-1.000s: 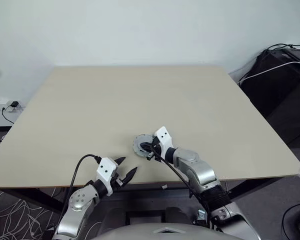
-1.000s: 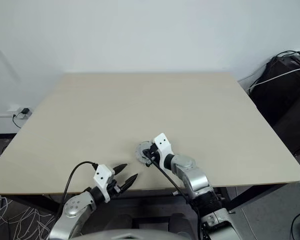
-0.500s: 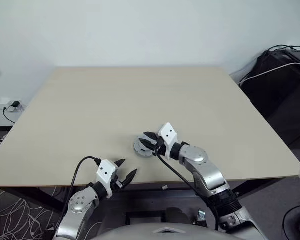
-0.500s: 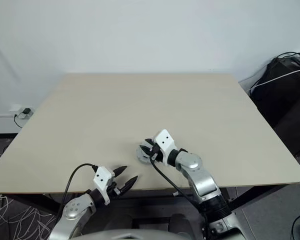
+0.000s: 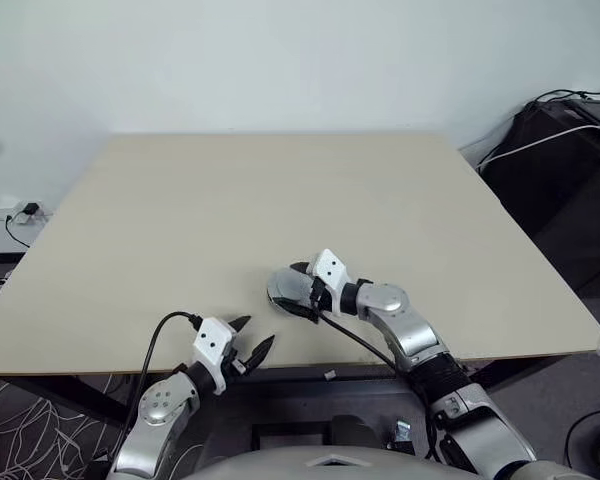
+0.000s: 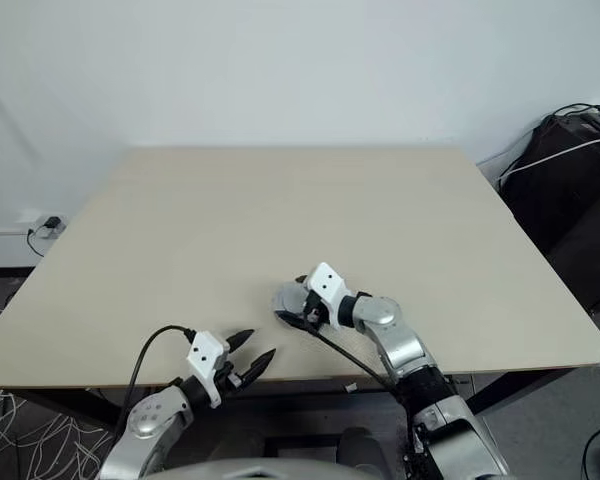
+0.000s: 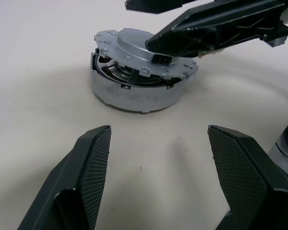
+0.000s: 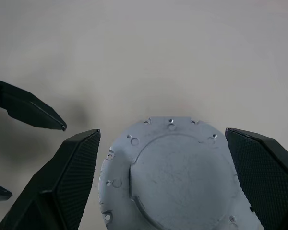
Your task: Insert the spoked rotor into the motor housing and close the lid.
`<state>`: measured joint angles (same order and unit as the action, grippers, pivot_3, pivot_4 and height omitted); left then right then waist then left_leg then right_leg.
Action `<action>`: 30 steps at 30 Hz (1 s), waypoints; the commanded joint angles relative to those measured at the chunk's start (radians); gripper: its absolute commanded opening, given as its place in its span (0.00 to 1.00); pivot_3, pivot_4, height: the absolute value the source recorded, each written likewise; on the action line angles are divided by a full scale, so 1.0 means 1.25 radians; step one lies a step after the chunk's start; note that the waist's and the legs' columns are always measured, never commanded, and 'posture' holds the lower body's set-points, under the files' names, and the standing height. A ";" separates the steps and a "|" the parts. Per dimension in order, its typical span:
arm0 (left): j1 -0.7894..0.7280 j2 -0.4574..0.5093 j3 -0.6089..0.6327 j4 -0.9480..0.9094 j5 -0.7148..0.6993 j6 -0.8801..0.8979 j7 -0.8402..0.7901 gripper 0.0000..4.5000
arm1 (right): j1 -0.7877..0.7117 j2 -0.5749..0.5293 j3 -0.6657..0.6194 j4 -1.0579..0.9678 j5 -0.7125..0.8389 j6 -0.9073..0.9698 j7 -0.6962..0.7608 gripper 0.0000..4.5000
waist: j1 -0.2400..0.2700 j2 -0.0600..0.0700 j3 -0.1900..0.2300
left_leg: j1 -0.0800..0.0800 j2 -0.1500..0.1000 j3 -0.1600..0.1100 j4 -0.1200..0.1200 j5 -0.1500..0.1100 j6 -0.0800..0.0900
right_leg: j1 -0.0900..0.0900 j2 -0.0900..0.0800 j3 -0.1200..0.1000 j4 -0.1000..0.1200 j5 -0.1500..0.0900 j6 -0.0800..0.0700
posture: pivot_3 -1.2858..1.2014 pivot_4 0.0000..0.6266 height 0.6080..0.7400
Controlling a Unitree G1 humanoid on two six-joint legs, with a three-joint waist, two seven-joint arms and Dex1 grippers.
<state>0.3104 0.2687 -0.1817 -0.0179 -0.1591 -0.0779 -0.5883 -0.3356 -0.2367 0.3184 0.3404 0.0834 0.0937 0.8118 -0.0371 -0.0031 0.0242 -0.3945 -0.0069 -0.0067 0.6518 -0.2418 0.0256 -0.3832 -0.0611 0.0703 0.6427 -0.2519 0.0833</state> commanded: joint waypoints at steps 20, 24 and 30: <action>0.003 -0.001 0.013 -0.039 -0.007 -0.014 0.012 0.76 | -0.047 0.020 -0.043 0.089 0.008 -0.026 0.011 0.71 | 0.000 0.000 0.000 | 0.000 0.000 0.000 0.000 0.000 0.000 | 0.000 0.000 0.000 0.000 0.000 0.000 | 0.52 0.00 1.00; 0.001 -0.002 0.011 -0.038 -0.007 -0.013 0.012 0.76 | -0.029 0.032 -0.060 0.055 0.016 0.013 -0.027 0.71 | 0.000 0.000 0.000 | 0.000 0.000 0.000 0.000 0.000 0.000 | 0.000 0.000 0.000 0.000 0.000 0.000 | 0.52 0.00 1.00; -0.001 -0.004 0.007 -0.036 -0.007 -0.013 0.010 0.76 | -0.016 0.052 -0.047 0.030 -0.007 0.068 -0.076 0.71 | 0.000 0.001 0.000 | 0.000 0.000 0.000 0.000 0.000 0.000 | 0.000 0.000 0.000 0.000 0.000 0.000 | 0.52 0.00 1.00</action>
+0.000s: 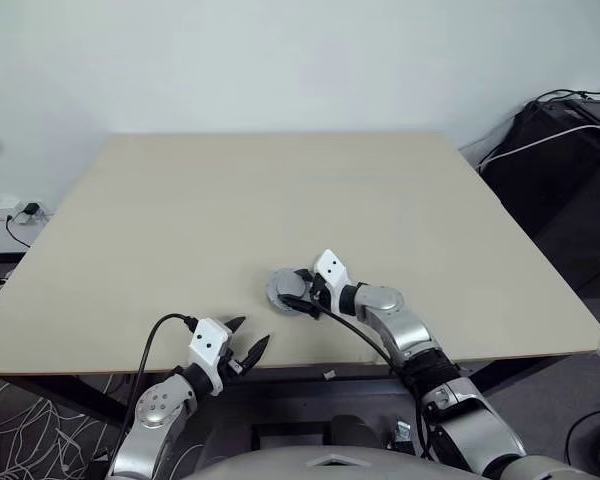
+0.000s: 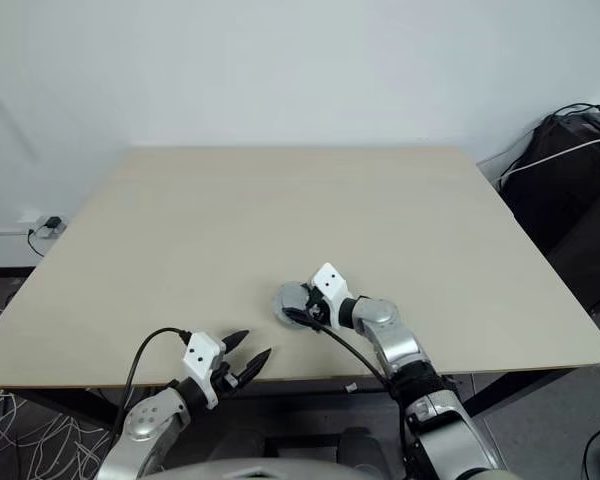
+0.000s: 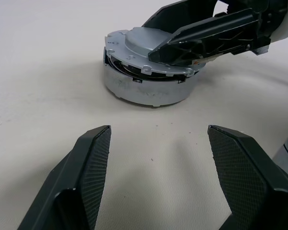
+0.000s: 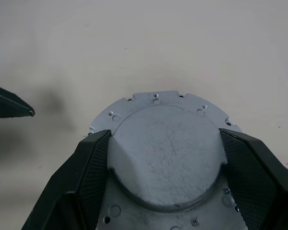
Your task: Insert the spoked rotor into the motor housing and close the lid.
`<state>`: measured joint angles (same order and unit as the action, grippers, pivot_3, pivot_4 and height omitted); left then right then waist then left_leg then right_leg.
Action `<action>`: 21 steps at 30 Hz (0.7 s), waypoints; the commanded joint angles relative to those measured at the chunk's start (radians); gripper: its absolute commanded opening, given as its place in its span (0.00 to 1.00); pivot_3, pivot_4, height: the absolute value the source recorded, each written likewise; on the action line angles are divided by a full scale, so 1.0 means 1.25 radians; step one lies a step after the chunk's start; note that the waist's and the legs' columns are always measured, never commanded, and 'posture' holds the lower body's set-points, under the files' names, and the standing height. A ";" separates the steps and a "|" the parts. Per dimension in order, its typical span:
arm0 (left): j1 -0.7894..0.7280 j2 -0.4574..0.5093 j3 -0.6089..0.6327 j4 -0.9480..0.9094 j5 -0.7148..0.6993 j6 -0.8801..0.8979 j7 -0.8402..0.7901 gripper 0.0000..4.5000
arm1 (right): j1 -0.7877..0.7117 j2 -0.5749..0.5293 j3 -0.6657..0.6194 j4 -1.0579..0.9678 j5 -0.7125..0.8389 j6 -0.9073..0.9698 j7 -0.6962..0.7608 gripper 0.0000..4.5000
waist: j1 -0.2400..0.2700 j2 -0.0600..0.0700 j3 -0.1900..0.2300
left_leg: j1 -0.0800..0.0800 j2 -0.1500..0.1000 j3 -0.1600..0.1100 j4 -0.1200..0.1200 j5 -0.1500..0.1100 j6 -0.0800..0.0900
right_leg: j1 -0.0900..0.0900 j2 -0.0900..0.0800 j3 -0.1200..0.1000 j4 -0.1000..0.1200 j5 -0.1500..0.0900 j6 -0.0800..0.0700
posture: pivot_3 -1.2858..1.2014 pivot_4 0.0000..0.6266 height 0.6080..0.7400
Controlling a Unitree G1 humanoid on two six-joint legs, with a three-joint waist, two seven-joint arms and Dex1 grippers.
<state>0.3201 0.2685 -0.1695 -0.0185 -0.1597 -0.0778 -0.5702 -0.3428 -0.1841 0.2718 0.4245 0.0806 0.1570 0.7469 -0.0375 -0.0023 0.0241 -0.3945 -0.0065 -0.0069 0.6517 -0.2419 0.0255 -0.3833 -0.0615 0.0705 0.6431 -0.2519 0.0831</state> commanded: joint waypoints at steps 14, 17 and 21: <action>-0.009 -0.009 -0.005 -0.032 -0.006 -0.014 -0.003 0.76 | -0.029 0.005 0.019 -0.024 -0.055 0.059 -0.048 0.71 | -0.002 0.001 -0.001 | 0.001 0.000 0.000 0.000 0.000 0.000 | 0.001 0.000 0.000 0.000 0.000 0.000 | 0.52 0.00 1.00; -0.009 -0.010 -0.005 -0.032 -0.005 -0.014 -0.004 0.76 | -0.030 -0.007 0.021 -0.025 -0.057 0.065 -0.033 0.71 | -0.002 0.001 -0.001 | 0.001 0.000 0.000 0.000 0.000 0.000 | 0.001 0.000 0.000 0.000 0.000 0.000 | 0.52 0.00 1.00; -0.009 -0.010 -0.006 -0.031 -0.005 -0.014 -0.006 0.76 | -0.034 -0.020 0.024 -0.022 -0.058 0.069 -0.022 0.71 | 0.000 0.002 -0.002 | 0.001 0.000 0.000 0.000 0.000 0.000 | 0.001 0.000 0.000 0.000 0.000 0.000 | 0.52 0.00 1.00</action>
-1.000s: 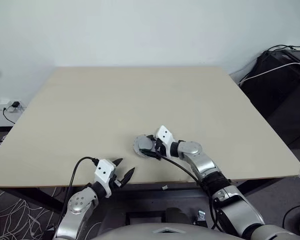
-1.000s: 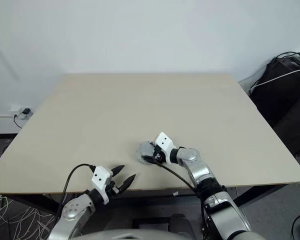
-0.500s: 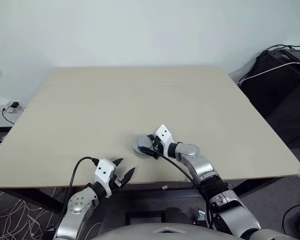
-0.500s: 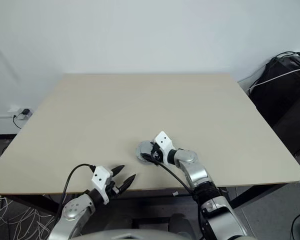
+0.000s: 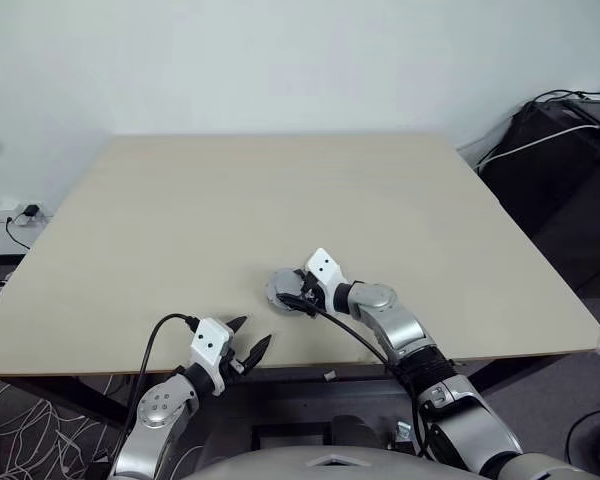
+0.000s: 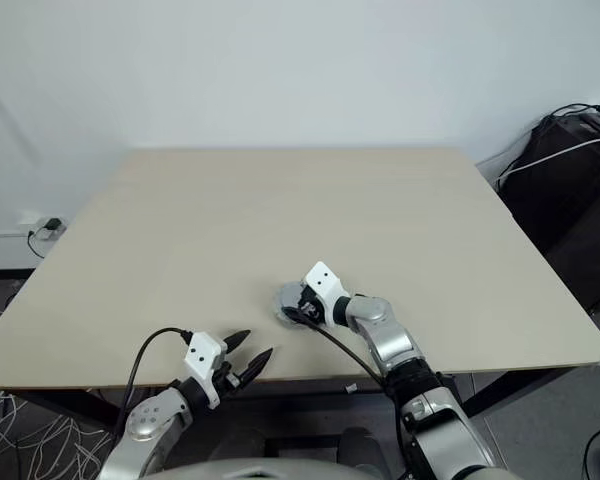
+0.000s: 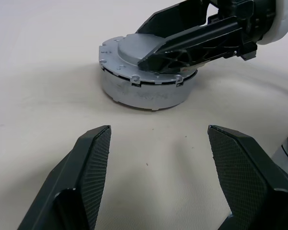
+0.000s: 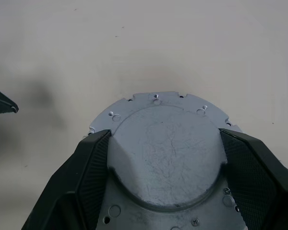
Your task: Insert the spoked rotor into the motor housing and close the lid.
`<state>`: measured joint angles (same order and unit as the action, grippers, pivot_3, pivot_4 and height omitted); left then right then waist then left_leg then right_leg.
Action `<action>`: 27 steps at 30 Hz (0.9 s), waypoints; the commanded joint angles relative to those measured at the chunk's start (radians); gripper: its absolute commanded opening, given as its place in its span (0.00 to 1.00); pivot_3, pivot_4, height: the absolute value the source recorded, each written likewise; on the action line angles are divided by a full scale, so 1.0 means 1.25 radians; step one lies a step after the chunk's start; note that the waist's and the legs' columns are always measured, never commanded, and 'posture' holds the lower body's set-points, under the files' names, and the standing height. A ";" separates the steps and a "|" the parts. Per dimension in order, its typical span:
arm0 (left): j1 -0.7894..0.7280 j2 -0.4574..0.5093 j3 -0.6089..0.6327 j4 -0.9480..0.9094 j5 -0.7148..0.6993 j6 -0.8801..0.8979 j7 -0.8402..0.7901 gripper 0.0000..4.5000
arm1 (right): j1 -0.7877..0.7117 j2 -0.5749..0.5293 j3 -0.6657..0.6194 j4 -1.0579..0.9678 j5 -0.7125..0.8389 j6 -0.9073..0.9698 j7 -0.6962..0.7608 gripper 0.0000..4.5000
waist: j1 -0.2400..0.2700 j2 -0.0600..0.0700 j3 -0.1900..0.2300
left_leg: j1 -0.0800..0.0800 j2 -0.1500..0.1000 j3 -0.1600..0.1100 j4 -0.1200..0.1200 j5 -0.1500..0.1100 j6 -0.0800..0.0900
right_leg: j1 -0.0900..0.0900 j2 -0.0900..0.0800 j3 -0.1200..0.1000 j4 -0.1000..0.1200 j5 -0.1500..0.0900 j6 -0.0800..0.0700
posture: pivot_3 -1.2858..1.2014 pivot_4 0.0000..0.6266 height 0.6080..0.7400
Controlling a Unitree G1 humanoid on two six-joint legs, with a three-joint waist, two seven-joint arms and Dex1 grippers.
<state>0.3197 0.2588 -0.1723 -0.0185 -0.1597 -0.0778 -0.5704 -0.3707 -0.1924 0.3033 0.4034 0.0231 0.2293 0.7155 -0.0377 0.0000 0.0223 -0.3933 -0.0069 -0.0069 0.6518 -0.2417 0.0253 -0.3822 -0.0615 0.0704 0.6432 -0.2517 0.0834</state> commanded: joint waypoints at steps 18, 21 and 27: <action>-0.005 0.000 -0.002 -0.036 -0.006 -0.008 -0.009 0.76 | -0.025 -0.018 0.016 0.022 -0.042 0.024 -0.009 0.71 | -0.001 0.002 -0.001 | 0.000 0.000 0.000 0.000 0.000 0.000 | 0.000 0.000 0.000 0.000 0.000 0.000 | 0.52 0.00 1.00; -0.003 0.000 -0.003 -0.037 -0.005 -0.008 -0.008 0.76 | -0.024 -0.016 0.017 0.022 -0.049 0.034 -0.024 0.71 | 0.000 0.003 -0.002 | 0.000 0.000 0.000 0.000 0.000 0.000 | 0.000 0.000 0.000 0.000 0.000 0.000 | 0.52 0.00 1.00; -0.009 -0.003 -0.004 -0.034 -0.005 -0.007 -0.007 0.76 | -0.019 -0.016 0.026 0.021 -0.055 0.049 -0.034 0.71 | -0.001 0.004 -0.004 | 0.001 0.000 0.000 0.000 0.000 0.000 | 0.001 0.000 0.000 0.000 0.000 0.000 | 0.52 0.00 1.00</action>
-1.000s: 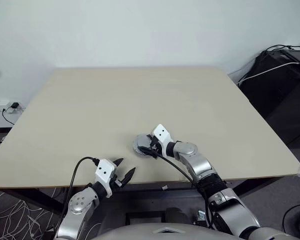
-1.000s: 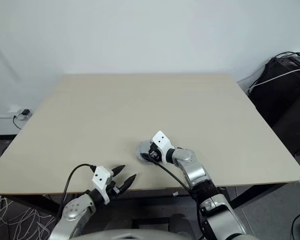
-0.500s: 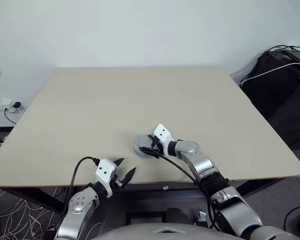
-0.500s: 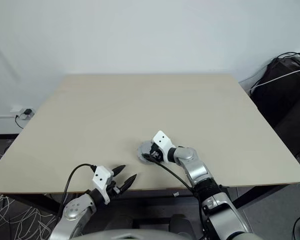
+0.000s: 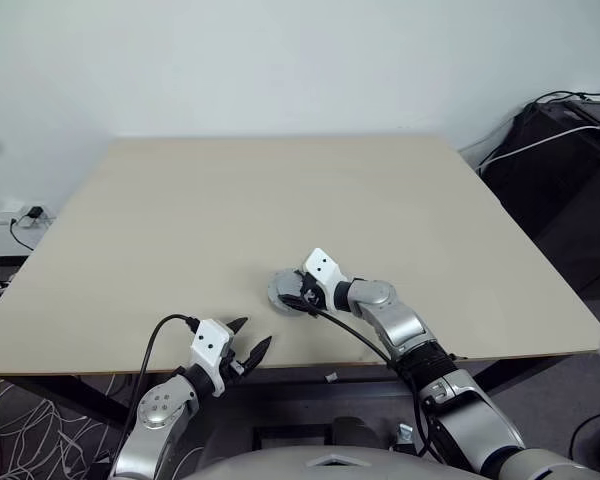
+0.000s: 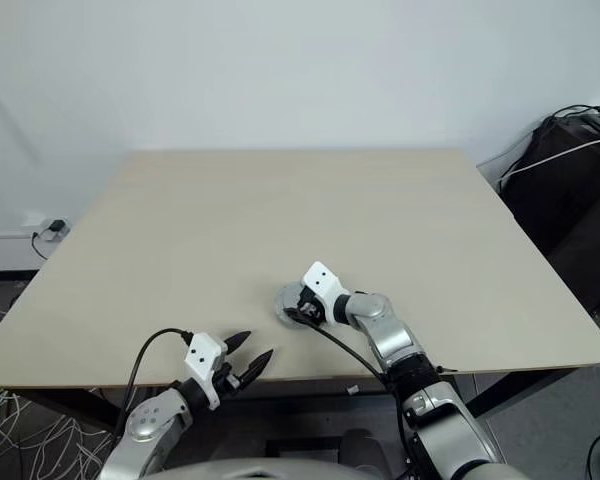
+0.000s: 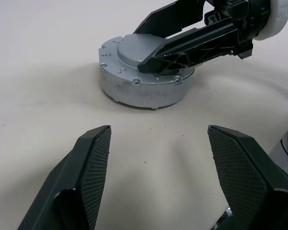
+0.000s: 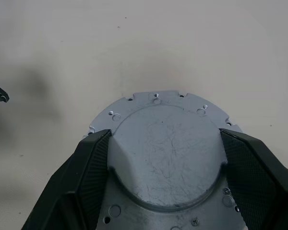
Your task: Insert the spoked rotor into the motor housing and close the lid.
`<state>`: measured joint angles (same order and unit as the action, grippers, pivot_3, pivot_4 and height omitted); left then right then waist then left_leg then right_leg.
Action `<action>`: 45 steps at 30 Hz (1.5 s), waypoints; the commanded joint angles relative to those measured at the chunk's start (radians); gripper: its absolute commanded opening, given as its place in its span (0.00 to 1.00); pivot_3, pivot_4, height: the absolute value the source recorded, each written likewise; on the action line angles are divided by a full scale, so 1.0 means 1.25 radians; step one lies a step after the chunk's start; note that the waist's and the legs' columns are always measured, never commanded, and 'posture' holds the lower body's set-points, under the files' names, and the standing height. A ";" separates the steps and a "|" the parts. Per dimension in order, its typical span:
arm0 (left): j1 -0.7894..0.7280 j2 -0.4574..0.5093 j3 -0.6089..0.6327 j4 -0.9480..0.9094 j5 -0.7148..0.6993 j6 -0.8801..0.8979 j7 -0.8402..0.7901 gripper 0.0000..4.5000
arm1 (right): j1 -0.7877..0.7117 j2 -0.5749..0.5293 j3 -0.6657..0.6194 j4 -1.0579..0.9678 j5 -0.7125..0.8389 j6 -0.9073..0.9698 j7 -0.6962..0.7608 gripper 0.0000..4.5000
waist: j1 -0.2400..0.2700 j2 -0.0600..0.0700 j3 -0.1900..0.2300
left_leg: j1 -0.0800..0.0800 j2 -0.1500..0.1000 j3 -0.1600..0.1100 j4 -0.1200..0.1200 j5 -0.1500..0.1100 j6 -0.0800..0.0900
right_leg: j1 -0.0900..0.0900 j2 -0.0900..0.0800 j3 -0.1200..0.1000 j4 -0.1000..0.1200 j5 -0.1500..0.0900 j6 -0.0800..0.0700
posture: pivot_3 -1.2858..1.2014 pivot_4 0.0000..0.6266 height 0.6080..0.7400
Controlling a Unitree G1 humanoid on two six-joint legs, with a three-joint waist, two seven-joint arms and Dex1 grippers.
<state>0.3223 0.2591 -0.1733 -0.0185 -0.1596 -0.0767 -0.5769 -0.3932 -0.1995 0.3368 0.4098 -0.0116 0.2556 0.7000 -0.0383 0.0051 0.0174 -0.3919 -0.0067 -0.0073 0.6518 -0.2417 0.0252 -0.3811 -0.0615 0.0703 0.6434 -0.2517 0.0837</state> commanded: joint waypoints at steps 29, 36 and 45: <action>-0.479 -0.053 0.136 0.255 -0.135 0.393 -0.007 0.01 | 0.016 -0.009 -0.013 -0.023 -0.013 0.043 -0.041 0.71 | 0.001 -0.001 -0.001 | 0.000 -0.003 -0.002 0.004 0.001 -0.001 | 0.003 0.002 -0.001 -0.001 0.000 0.007 | 0.52 0.00 1.00; -0.558 -0.045 0.122 0.322 -0.133 0.465 -0.054 0.01 | 0.016 -0.008 -0.014 -0.024 -0.012 0.045 -0.044 0.71 | 0.001 -0.002 -0.001 | 0.000 -0.003 -0.003 0.003 0.001 0.000 | 0.003 0.002 -0.002 -0.001 0.001 0.004 | 0.52 0.00 1.00; -0.619 -0.034 0.098 0.385 -0.120 0.541 -0.112 0.01 | 0.020 -0.006 -0.012 -0.041 -0.012 0.050 -0.047 0.71 | 0.000 -0.002 0.000 | -0.001 -0.003 -0.003 0.003 0.001 0.000 | 0.003 0.003 -0.002 -0.001 0.001 0.005 | 0.52 0.00 1.00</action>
<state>-0.4148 0.2025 -0.0421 0.4680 -0.3156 0.5899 -0.6955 -0.3713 -0.1955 0.3360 0.3620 -0.0096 0.2959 0.6644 -0.0389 0.0026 0.0170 -0.3927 -0.0104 -0.0114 0.6560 -0.2399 0.0246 -0.3778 -0.0582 0.0683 0.6424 -0.2501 0.0894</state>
